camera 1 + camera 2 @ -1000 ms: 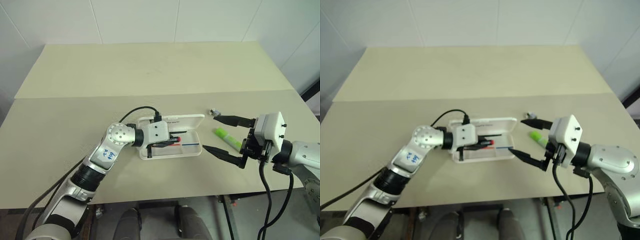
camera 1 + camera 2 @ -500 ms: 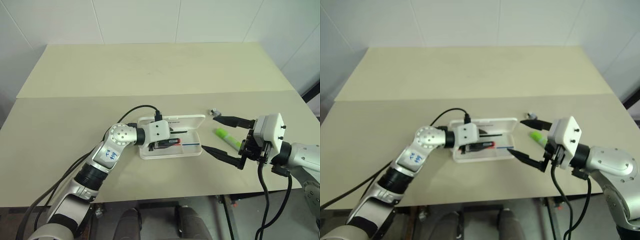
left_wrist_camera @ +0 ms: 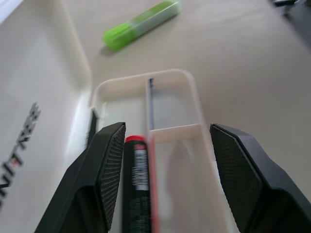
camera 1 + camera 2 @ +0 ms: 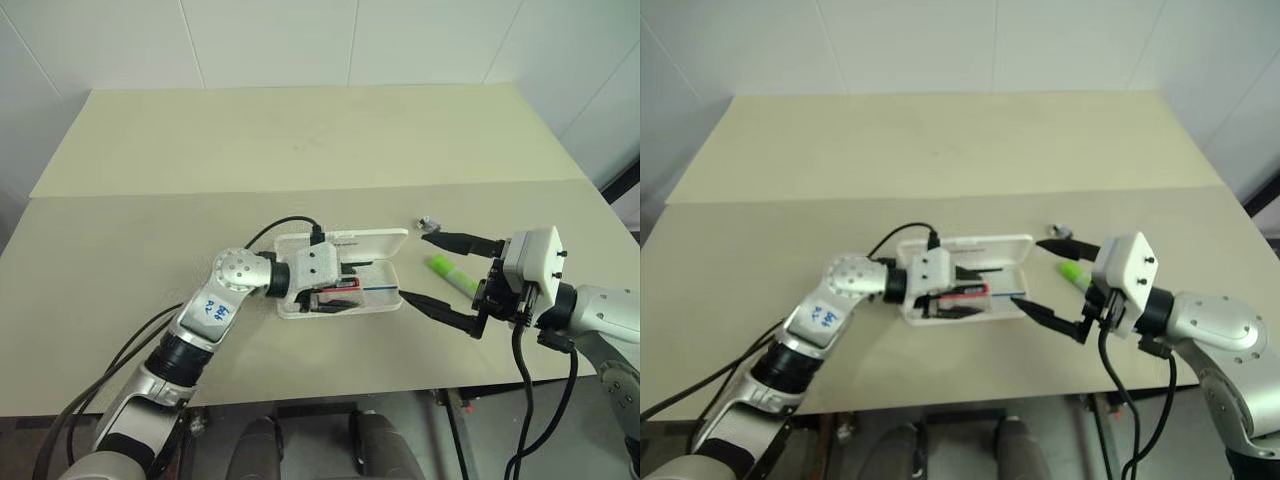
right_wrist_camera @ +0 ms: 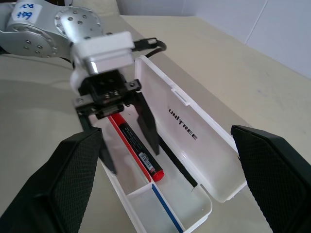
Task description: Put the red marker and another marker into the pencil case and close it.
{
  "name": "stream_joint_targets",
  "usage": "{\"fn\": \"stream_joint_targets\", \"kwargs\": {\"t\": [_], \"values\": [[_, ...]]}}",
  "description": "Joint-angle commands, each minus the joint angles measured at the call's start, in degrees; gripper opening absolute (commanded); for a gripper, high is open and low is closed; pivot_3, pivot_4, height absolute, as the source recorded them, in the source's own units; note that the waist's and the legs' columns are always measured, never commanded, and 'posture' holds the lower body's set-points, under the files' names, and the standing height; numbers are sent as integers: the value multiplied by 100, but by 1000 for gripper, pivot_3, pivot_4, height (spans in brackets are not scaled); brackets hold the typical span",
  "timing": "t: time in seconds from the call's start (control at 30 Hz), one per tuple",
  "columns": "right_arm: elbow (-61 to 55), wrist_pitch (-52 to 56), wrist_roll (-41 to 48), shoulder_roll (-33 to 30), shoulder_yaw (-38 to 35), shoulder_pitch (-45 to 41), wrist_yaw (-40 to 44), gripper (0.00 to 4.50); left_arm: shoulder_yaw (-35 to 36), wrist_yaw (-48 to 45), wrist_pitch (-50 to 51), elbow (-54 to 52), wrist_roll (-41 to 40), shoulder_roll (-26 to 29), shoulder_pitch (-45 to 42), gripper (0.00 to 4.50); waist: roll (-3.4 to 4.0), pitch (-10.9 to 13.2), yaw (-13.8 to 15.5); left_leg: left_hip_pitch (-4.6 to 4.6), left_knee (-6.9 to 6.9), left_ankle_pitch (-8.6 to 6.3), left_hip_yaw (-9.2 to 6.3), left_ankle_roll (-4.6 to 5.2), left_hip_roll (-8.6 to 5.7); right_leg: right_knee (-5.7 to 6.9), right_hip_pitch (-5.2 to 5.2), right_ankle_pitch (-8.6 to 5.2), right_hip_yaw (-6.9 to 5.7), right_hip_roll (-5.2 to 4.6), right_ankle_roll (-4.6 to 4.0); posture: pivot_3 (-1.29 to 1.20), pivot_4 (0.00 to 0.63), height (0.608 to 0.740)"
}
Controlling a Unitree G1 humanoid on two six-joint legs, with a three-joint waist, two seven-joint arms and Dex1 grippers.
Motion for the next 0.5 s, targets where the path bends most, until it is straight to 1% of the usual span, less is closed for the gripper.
{"fn": "stream_joint_targets", "kwargs": {"t": [0.03, 0.1, 0.23, 0.33, 0.4, 0.5], "values": [[78, -10, 124, 79, -47, -31, -32, 4500, 151, -243, 147, -445, -445, 39, 60, 3856, 0, 0, 0, 0, 1, 0, 0, 0, 0, 0, 0, 0, 0, 0, 0, 0, 150, 740], [231, 75, 174, 137, -89, -25, -86, 4500, 219, -325, 240, -596, -658, 43, 94, 4490, 0, 0, 2, -1, 1, 0, 0, 0, 0, 0, 0, 0, 0, 0, 0, 0, 150, 740], [703, -47, -111, 26, -74, 143, 99, 4500, 333, -421, 335, -846, -994, 75, 130, 4490, 0, 0, 2, -1, 3, 0, 0, 0, -1, 0, 0, 0, 1, -1, -1, 0, 150, 740], [1440, -412, -471, -127, -178, 242, 372, 4500, 660, -388, 621, -1162, -1401, 165, 183, 4490, 0, 0, 0, 0, 2, 0, 0, 0, 0, 0, 0, -1, 1, 0, -1, 0, 150, 740], [1733, -620, -610, -184, -216, 255, 510, 4500, 788, -322, 775, -1297, -1551, 207, 204, 4490, 0, 0, -3, 0, 3, 0, 0, 0, 0, 1, 0, -1, 1, -1, -1, 0, 150, 740], [2379, -902, -830, -403, -198, 140, 861, 4500, 1075, -398, 1144, -1680, -1956, 462, 259, 4490, 0, 0, -21, 4, 3, 1, 0, 2, 0, 5, 0, -1, 3, 1, -1, 0, 150, 740]]}}
